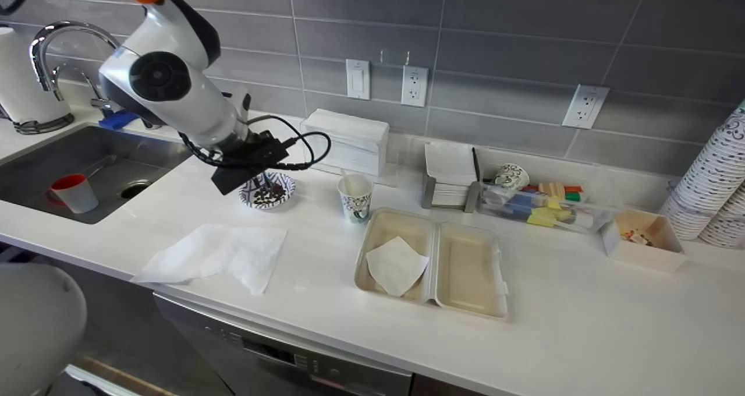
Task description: Use the spoon to transfer some contents from the plate into the cup
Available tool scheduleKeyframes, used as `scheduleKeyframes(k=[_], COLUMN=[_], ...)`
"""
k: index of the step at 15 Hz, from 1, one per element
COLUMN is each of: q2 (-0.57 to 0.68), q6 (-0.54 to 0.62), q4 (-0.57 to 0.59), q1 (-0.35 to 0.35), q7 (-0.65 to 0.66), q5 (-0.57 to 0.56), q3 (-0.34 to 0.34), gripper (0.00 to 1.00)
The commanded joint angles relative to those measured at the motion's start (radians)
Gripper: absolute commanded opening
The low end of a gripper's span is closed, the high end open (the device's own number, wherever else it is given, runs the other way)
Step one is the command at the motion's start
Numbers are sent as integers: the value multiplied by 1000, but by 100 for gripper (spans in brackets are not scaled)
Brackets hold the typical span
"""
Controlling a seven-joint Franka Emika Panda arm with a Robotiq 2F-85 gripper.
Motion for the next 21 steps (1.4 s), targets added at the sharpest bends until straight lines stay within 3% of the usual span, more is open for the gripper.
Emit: scheduleKeyframes(k=[1,2,3,4,5,6,7,13,14,21], q2=[-51,-62,-46,-39,-4,33,-37,30,30,200], q6=[145,194,250,293,356,395,326,369,369,457], q4=[31,28,45,15,42,19,27,20,21,92], q1=[32,28,19,-70,3,7,-1,4,4,14], q7=[-127,-7,-8,188,117,215,128,192,192,202], q5=[74,-20,2,-169,-101,-133,-88,-111,-111,-199], q3=[72,116,148,275,220,251,222,248,249,250], gripper=[2,2,2,2,2,2,8,8,2,2])
